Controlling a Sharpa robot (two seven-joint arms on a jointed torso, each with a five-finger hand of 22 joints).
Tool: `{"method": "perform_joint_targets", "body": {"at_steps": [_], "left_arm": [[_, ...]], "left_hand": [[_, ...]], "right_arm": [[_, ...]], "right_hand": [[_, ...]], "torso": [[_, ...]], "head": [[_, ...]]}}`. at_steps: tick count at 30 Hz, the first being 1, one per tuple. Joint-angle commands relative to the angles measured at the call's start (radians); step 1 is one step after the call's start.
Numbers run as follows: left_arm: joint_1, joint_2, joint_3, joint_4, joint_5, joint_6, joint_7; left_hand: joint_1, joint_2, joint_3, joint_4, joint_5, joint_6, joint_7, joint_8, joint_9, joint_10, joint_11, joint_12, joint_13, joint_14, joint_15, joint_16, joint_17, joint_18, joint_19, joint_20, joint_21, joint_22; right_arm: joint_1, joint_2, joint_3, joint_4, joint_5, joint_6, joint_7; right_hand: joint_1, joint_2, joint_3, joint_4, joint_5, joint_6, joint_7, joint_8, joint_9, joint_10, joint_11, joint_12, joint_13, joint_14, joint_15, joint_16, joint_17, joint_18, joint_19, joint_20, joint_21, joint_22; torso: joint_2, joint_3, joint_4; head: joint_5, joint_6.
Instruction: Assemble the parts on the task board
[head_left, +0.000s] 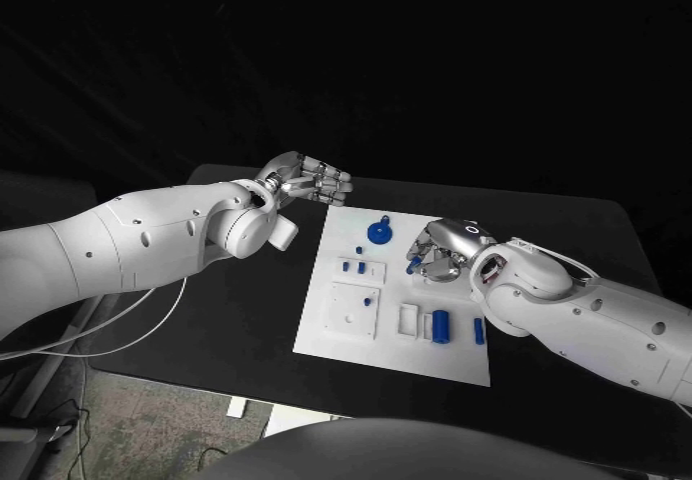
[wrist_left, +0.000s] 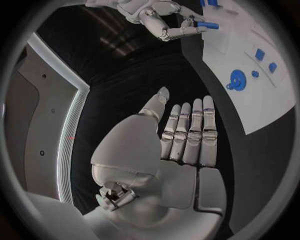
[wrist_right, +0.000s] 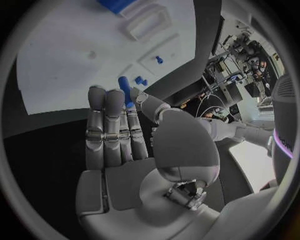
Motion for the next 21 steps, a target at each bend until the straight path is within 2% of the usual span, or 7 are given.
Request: {"method": "perform_joint_targets", "body": {"at_steps": [1, 5, 11, 14, 21], "left_arm": [[0.001, 0.003, 0.001, 0.001, 0.005, 0.013, 0.006], [0.001, 0.006, 0.001, 0.001, 0.005, 0.013, 0.006], [0.001, 0.009, 0.001, -0.001, 0.005, 0.014, 0.005], [0.001, 0.011, 0.001, -0.002, 0.005, 0.015, 0.005], [0.001, 0.02, 0.001, -0.007, 0.005, 0.018, 0.005]], "left_hand": [[-0.003, 0.01, -0.001, 0.003, 0.003, -0.007, 0.0, 0.003, 0.0, 0.001, 0.004, 0.003, -0.001, -0.001, 0.002, -0.003, -0.001, 0.009, 0.006, -0.001, 0.004, -0.001], [-0.003, 0.01, -0.001, 0.003, 0.003, -0.007, 0.0, 0.003, 0.0, 0.001, 0.004, 0.003, -0.001, -0.001, 0.002, -0.003, -0.001, 0.009, 0.006, -0.001, 0.004, -0.001], [-0.004, 0.012, -0.001, 0.003, 0.004, -0.008, 0.0, 0.003, 0.0, 0.001, 0.004, 0.004, -0.001, -0.001, 0.002, -0.003, -0.001, 0.009, 0.006, -0.001, 0.004, -0.006], [-0.004, 0.012, -0.001, 0.003, 0.004, -0.008, 0.0, 0.003, 0.0, 0.001, 0.004, 0.004, -0.001, -0.001, 0.002, -0.003, -0.001, 0.009, 0.006, -0.001, 0.004, -0.006], [-0.004, 0.012, -0.001, 0.003, 0.004, -0.008, 0.0, 0.003, 0.0, 0.001, 0.004, 0.004, -0.001, -0.001, 0.002, -0.003, -0.001, 0.009, 0.006, -0.001, 0.004, -0.006]], "right_arm": [[0.0, 0.017, 0.001, 0.018, 0.056, 0.008, 0.029], [-0.001, 0.051, 0.0, 0.032, 0.047, 0.012, 0.039], [-0.008, 0.094, -0.012, 0.042, 0.012, 0.014, 0.045], [-0.012, 0.113, -0.02, 0.042, -0.003, 0.016, 0.046], [-0.021, 0.156, -0.048, 0.029, -0.038, 0.023, 0.038]], "right_hand": [[0.001, 0.017, -0.002, -0.003, 0.006, 0.009, -0.007, 0.007, 0.001, 0.045, -0.041, 0.0, 0.001, 0.005, -0.003, -0.005, 0.002, 0.02, -0.002, -0.004, 0.003, 0.016], [0.001, 0.019, -0.005, -0.005, 0.006, 0.008, -0.006, 0.007, 0.001, 0.044, -0.041, 0.0, 0.001, 0.005, -0.003, -0.007, 0.004, 0.021, -0.002, -0.004, 0.002, 0.016], [0.001, 0.019, -0.005, -0.005, 0.006, 0.008, -0.006, 0.007, 0.001, 0.044, -0.041, 0.0, 0.001, 0.005, -0.003, -0.007, 0.004, 0.021, -0.002, -0.004, 0.002, 0.016], [-0.001, 0.023, -0.007, -0.011, 0.006, 0.009, -0.007, 0.007, 0.001, 0.045, -0.041, 0.0, 0.001, 0.007, -0.003, -0.01, 0.009, 0.021, -0.001, -0.003, 0.003, 0.016], [-0.002, 0.024, -0.005, -0.013, 0.006, 0.008, -0.006, 0.007, 0.001, 0.044, -0.041, 0.0, 0.001, 0.007, -0.002, -0.011, 0.01, 0.022, -0.001, -0.003, 0.003, 0.016]], "torso": [[0.0, 0.0005, 0.0012], [0.001, 0.0001, 0.0023], [0.0, -0.0005, 0.0018], [0.0, -0.0008, 0.0015], [0.001, -0.0004, 0.0012]], "head": [[0.007, 0.0], [0.013, -0.001], [0.021, -0.001], [0.026, -0.001], [0.033, -0.003]]}}
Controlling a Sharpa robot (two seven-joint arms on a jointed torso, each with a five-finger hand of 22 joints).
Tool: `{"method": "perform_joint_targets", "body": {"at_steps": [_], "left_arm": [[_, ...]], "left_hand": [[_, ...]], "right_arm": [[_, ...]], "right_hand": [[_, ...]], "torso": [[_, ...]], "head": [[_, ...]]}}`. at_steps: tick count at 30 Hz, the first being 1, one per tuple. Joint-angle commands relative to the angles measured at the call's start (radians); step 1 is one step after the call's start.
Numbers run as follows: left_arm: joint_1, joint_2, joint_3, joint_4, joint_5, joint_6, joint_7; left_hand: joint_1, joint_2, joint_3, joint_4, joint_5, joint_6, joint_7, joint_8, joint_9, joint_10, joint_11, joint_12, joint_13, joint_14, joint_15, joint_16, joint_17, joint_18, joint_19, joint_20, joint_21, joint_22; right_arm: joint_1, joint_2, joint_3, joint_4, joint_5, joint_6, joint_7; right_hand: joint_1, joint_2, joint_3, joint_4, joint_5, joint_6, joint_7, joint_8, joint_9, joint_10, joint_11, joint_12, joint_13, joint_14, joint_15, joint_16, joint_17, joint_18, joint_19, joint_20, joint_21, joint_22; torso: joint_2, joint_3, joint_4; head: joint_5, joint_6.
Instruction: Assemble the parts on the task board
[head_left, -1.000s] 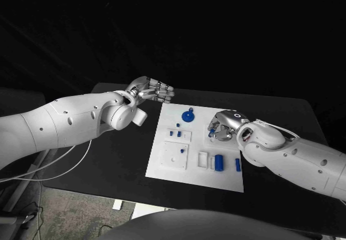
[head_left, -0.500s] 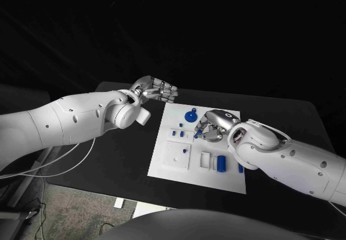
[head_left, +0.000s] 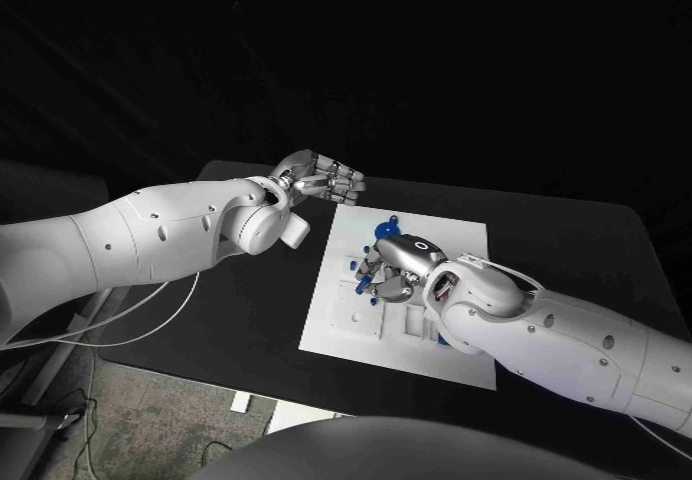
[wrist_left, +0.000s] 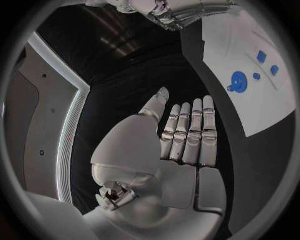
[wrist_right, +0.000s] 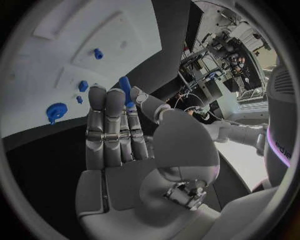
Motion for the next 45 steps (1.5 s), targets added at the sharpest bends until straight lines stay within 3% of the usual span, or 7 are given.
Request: {"method": "perform_joint_targets", "body": {"at_steps": [1, 9, 22, 34, 45], "left_arm": [[0.001, 0.005, 0.001, -0.001, 0.005, 0.016, 0.006], [0.0, 0.009, 0.001, -0.003, 0.005, 0.017, 0.006], [0.0, 0.009, 0.001, -0.003, 0.005, 0.019, 0.005], [0.0, 0.009, 0.001, -0.004, 0.005, 0.02, 0.004], [0.0, 0.011, 0.001, -0.005, 0.005, 0.023, 0.001]], "left_hand": [[0.0, 0.007, -0.001, 0.003, 0.004, -0.008, 0.0, 0.003, 0.0, 0.001, 0.004, 0.004, -0.001, -0.001, 0.002, -0.003, -0.001, 0.009, 0.006, -0.001, 0.004, -0.001], [0.0, 0.007, -0.001, 0.003, 0.004, -0.008, 0.0, 0.003, 0.0, 0.001, 0.004, 0.004, -0.001, -0.001, 0.002, -0.003, -0.001, 0.009, 0.006, -0.001, 0.004, -0.001], [0.0, 0.007, -0.001, 0.003, 0.004, -0.008, 0.0, 0.003, 0.0, 0.001, 0.004, 0.004, -0.001, -0.001, 0.002, -0.003, -0.001, 0.009, 0.006, -0.001, 0.004, -0.001], [-0.002, 0.009, -0.002, 0.004, 0.004, -0.009, 0.0, 0.004, 0.0, 0.0, 0.004, 0.004, -0.001, -0.003, 0.002, -0.003, -0.001, 0.009, 0.007, -0.001, 0.005, -0.005], [-0.002, 0.009, -0.002, 0.004, 0.004, -0.009, 0.0, 0.004, 0.0, 0.0, 0.004, 0.004, -0.001, -0.003, 0.002, -0.003, -0.001, 0.009, 0.007, -0.001, 0.005, -0.005]], "right_arm": [[-0.004, 0.013, -0.009, -0.006, -0.048, 0.018, 0.006], [-0.017, 0.046, -0.045, -0.035, -0.086, 0.022, 0.0], [-0.031, 0.069, -0.073, -0.069, -0.113, 0.027, -0.003], [-0.037, 0.077, -0.082, -0.087, -0.132, 0.02, -0.012], [-0.038, 0.087, -0.099, -0.108, -0.154, 0.018, -0.028]], "right_hand": [[0.004, 0.018, 0.003, -0.006, 0.006, 0.003, 0.0, 0.004, 0.002, 0.037, -0.033, 0.006, 0.001, 0.004, -0.005, -0.006, 0.001, 0.013, -0.001, -0.003, 0.003, 0.016], [0.004, 0.018, 0.004, -0.007, 0.006, 0.003, 0.0, 0.004, 0.003, 0.037, -0.033, 0.006, 0.001, 0.004, -0.005, -0.006, 0.002, 0.013, -0.001, -0.003, 0.003, 0.016], [0.0, 0.018, 0.009, -0.012, 0.006, 0.003, 0.0, 0.004, 0.004, 0.038, -0.033, 0.006, 0.001, 0.005, -0.005, -0.007, 0.006, 0.014, 0.0, -0.003, 0.005, 0.017], [-0.001, 0.018, 0.013, -0.014, 0.006, 0.003, 0.0, 0.004, 0.004, 0.039, -0.033, 0.006, 0.001, 0.007, -0.005, -0.008, 0.007, 0.013, 0.001, -0.003, 0.006, 0.017], [-0.001, 0.017, 0.015, -0.015, 0.006, 0.004, -0.001, 0.004, 0.005, 0.039, -0.033, 0.006, 0.001, 0.007, -0.006, -0.009, 0.008, 0.013, 0.001, -0.003, 0.007, 0.017]], "torso": [[0.0, 0.0005, -0.0006], [0.0, 0.001, 0.0004], [0.001, 0.001, 0.0], [0.001, 0.0006, -0.0012], [0.001, 0.0007, -0.0005]], "head": [[0.006, -0.002], [0.011, -0.005], [0.013, -0.009], [0.012, -0.013], [0.011, -0.016]]}}
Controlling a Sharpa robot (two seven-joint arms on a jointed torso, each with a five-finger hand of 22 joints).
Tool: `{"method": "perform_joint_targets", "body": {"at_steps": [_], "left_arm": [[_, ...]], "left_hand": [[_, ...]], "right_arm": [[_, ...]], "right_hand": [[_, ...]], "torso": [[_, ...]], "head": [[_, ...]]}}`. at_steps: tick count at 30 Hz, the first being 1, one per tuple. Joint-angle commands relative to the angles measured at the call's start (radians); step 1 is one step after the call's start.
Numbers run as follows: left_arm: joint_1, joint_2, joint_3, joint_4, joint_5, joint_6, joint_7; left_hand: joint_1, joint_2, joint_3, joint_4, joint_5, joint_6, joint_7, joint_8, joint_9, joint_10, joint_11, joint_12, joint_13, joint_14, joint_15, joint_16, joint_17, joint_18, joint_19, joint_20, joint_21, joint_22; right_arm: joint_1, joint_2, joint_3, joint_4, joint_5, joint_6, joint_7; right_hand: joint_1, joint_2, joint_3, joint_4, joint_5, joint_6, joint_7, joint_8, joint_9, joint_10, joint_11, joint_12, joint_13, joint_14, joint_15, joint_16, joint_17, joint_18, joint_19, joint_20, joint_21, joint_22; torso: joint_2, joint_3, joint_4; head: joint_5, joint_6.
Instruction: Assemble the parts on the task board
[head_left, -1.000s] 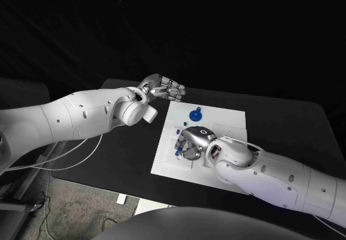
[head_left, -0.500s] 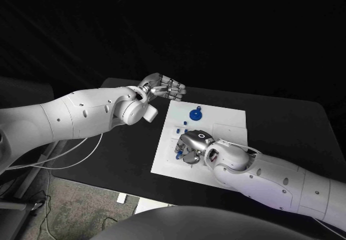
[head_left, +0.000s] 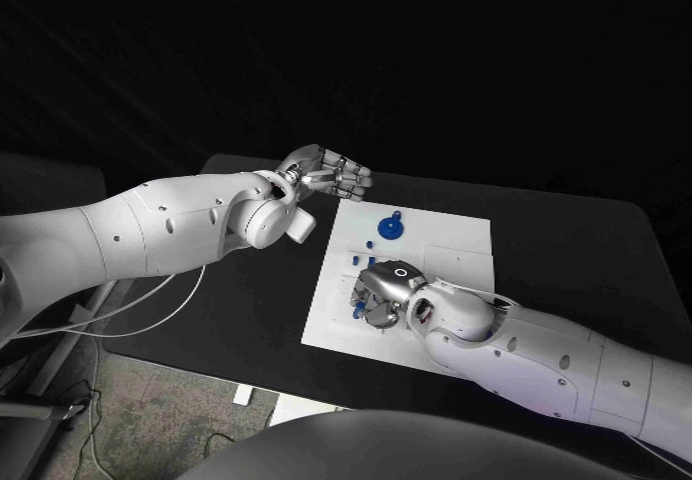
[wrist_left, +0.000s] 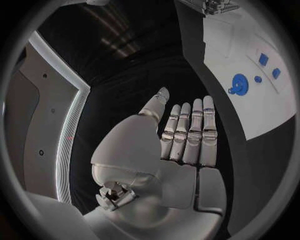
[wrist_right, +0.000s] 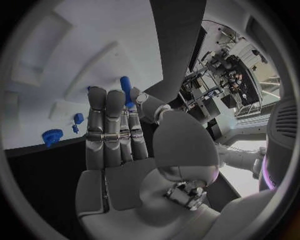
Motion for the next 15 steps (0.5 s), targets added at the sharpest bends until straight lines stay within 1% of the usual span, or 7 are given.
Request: {"method": "perform_joint_targets", "body": {"at_steps": [1, 11, 15], "left_arm": [[0.001, 0.001, 0.001, 0.001, 0.005, 0.014, 0.004], [0.001, 0.002, 0.001, 0.001, 0.005, 0.015, 0.004], [0.001, 0.002, 0.001, 0.0, 0.005, 0.016, 0.003]], "left_hand": [[-0.002, 0.009, -0.002, 0.004, 0.004, -0.009, 0.0, 0.004, 0.0, 0.0, 0.004, 0.004, -0.001, -0.003, 0.002, -0.003, -0.001, 0.009, 0.007, -0.001, 0.005, -0.001], [-0.003, 0.009, -0.003, 0.005, 0.004, -0.01, 0.001, 0.004, 0.0, 0.0, 0.005, 0.004, -0.001, -0.003, 0.002, -0.003, -0.001, 0.009, 0.006, -0.001, 0.004, -0.003], [-0.003, 0.009, -0.003, 0.005, 0.004, -0.01, 0.001, 0.004, 0.0, 0.0, 0.005, 0.004, -0.001, -0.003, 0.002, -0.003, -0.001, 0.009, 0.006, -0.001, 0.004, -0.003]], "right_arm": [[-0.003, 0.001, -0.005, -0.007, -0.033, 0.003, -0.02], [-0.003, 0.002, -0.006, -0.011, -0.047, -0.013, -0.04], [-0.003, 0.002, -0.007, -0.011, -0.049, -0.015, -0.043]], "right_hand": [[0.002, 0.013, 0.008, 0.001, 0.004, 0.008, -0.003, 0.004, 0.002, 0.037, -0.032, 0.004, 0.001, 0.003, -0.005, -0.004, 0.001, 0.013, -0.001, -0.005, 0.004, 0.017], [0.001, 0.01, 0.014, 0.001, 0.003, 0.01, -0.003, 0.003, 0.002, 0.04, -0.032, 0.004, 0.001, 0.004, -0.005, -0.004, 0.003, 0.013, 0.0, -0.006, 0.008, 0.018], [0.001, 0.01, 0.014, 0.001, 0.003, 0.01, -0.003, 0.003, 0.002, 0.04, -0.032, 0.004, 0.001, 0.004, -0.005, -0.004, 0.003, 0.013, 0.0, -0.006, 0.008, 0.018]], "torso": [[0.0, 0.0001, 0.0002], [0.0, -0.0001, -0.0006], [-0.001, -0.0002, 0.0002]], "head": [[0.0, -0.001], [0.002, -0.001], [0.003, -0.001]]}}
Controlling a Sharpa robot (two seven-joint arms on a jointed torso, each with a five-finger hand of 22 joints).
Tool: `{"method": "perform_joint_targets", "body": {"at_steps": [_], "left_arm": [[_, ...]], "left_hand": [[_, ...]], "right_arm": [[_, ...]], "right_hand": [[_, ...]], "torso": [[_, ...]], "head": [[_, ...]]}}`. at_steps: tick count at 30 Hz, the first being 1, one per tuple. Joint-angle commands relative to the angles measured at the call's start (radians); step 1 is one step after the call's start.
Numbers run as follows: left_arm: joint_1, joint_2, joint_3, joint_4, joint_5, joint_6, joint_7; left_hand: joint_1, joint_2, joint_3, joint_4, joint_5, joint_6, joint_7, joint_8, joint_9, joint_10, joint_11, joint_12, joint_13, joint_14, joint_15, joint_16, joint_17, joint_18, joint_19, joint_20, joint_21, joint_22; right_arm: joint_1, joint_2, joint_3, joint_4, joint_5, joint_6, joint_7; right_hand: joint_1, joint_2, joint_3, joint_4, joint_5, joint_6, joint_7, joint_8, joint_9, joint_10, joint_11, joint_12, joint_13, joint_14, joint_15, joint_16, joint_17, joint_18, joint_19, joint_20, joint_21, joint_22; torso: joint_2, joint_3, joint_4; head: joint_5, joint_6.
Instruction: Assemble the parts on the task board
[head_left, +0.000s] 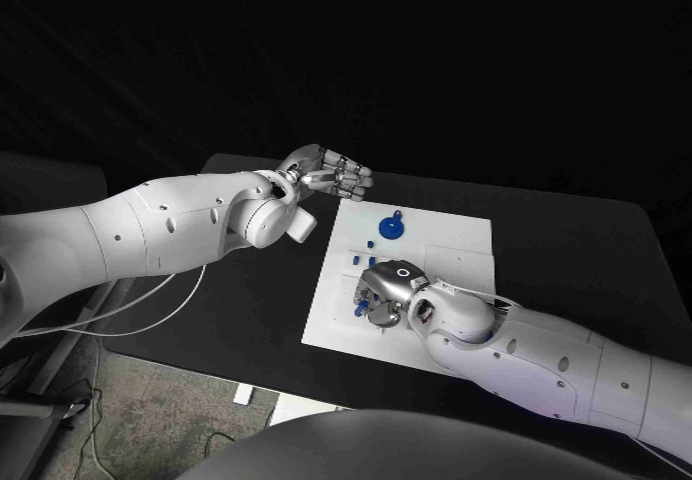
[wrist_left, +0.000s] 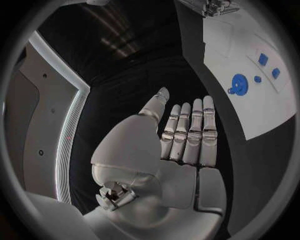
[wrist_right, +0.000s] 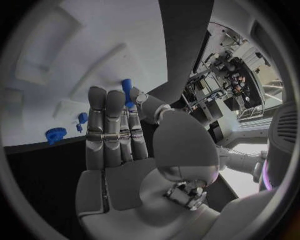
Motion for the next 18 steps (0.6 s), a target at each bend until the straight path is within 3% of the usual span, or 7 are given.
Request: {"method": "perform_joint_targets", "body": {"at_steps": [1, 18], "left_arm": [[0.001, 0.003, 0.001, 0.001, 0.005, 0.014, 0.005], [0.001, 0.004, 0.001, 0.001, 0.005, 0.017, 0.002]], "left_hand": [[-0.003, 0.009, -0.003, 0.005, 0.004, -0.01, 0.001, 0.004, 0.0, 0.0, 0.005, 0.004, -0.001, -0.003, 0.002, -0.003, -0.001, 0.009, 0.006, -0.001, 0.004, -0.001], [-0.003, 0.009, -0.003, 0.005, 0.004, -0.01, 0.001, 0.004, 0.0, 0.0, 0.005, 0.004, -0.001, -0.003, 0.002, -0.003, -0.001, 0.009, 0.006, -0.001, 0.004, -0.001]], "right_arm": [[-0.001, 0.0, -0.001, -0.001, -0.024, -0.001, -0.018], [-0.001, 0.014, -0.001, -0.001, -0.01, 0.062, 0.012]], "right_hand": [[0.001, 0.01, 0.004, 0.0, 0.003, 0.007, 0.0, 0.005, 0.001, 0.04, -0.032, 0.002, 0.001, 0.004, -0.005, -0.004, 0.001, 0.013, 0.0, -0.006, 0.004, 0.018], [0.0, 0.009, 0.0, 0.001, 0.006, 0.003, 0.002, 0.004, 0.0, 0.033, -0.03, 0.002, 0.001, -0.002, -0.003, -0.008, 0.001, 0.013, -0.008, -0.003, 0.004, 0.017]], "torso": [[-0.001, 0.0001, 0.0004], [-0.001, -0.0004, 0.0001]], "head": [[0.001, 0.0], [0.0, 0.0]]}}
